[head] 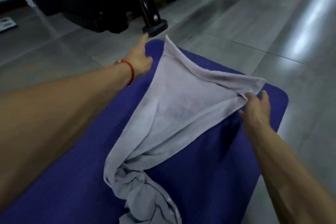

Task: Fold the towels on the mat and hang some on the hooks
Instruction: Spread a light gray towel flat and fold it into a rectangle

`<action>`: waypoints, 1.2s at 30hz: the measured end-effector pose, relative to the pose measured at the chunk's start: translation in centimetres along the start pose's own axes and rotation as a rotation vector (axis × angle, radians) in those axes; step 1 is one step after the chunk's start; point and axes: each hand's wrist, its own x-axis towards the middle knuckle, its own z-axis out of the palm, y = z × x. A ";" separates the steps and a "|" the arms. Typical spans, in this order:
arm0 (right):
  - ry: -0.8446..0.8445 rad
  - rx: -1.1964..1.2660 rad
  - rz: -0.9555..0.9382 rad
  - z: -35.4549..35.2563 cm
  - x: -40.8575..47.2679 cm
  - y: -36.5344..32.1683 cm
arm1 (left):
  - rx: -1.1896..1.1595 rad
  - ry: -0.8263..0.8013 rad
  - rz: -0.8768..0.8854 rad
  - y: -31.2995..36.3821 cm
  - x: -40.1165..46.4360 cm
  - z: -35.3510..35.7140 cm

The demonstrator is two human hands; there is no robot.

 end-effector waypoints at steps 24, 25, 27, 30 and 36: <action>-1.091 -0.965 -0.313 2.9 -26.0 8.3 | 0.302 -0.127 -0.144 -17.1 -48.1 -3.5; -1.195 -1.132 -0.323 2.6 -26.4 8.1 | 0.317 -0.125 -0.164 -18.1 -49.0 -6.0; -1.346 -1.634 -0.487 2.5 -27.4 7.7 | 0.232 -0.063 -0.323 -20.4 -50.9 -9.6; -1.283 -1.840 -0.779 4.1 -28.9 7.2 | 0.020 0.036 -0.564 -23.1 -54.4 -10.1; -1.388 -1.472 -1.102 9.9 -33.6 8.0 | -0.274 0.285 -0.630 -21.7 -58.3 -5.5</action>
